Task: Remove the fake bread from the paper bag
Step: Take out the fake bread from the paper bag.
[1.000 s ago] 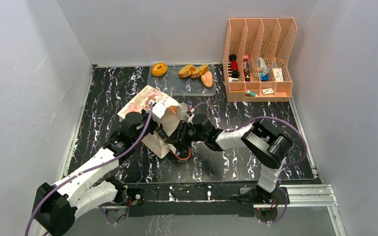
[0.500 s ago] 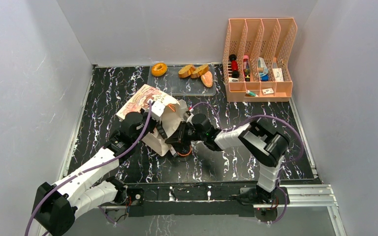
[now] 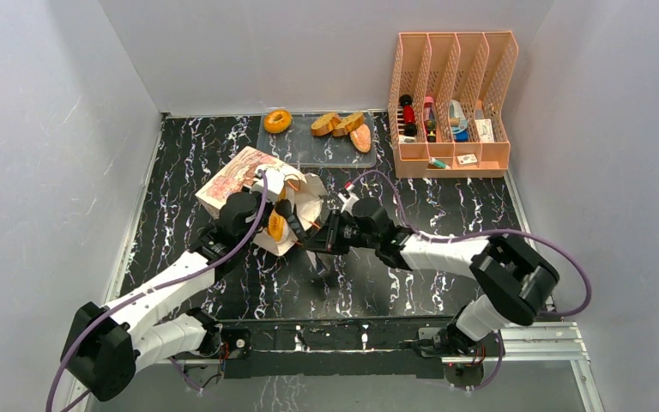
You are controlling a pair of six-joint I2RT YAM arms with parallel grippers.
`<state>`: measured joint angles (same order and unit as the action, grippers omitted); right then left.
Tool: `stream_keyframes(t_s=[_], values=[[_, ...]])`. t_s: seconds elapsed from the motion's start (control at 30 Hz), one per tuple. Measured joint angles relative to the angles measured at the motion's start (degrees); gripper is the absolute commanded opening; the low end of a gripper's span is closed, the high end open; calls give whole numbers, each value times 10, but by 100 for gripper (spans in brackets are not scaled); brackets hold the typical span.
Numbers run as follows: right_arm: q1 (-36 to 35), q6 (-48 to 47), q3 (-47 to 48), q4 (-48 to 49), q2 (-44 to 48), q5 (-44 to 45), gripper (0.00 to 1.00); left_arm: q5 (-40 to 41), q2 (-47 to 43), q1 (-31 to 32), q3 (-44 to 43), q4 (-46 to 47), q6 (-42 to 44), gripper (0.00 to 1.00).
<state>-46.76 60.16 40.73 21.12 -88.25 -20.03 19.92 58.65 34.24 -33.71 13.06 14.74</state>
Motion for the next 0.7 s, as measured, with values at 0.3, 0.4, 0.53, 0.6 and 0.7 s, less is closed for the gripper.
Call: stream_keyframes(t_s=[0.3, 0.4, 0.53, 0.6, 0.7], values=[[0, -38, -60, -112, 144, 21, 0, 87, 34, 1, -6, 11, -13, 0], [0, -48, -65, -153, 192, 34, 0, 125, 46, 1, -9, 11, -15, 0], [0, -58, -65, -202, 253, 57, 0, 177, 66, 1, -12, 10, -18, 0], [0, -63, -65, -230, 287, 79, 0, 203, 68, 1, -12, 6, -20, 0], [0, -74, -64, -254, 325, 114, 0, 231, 68, 1, -13, 1, -25, 0]])
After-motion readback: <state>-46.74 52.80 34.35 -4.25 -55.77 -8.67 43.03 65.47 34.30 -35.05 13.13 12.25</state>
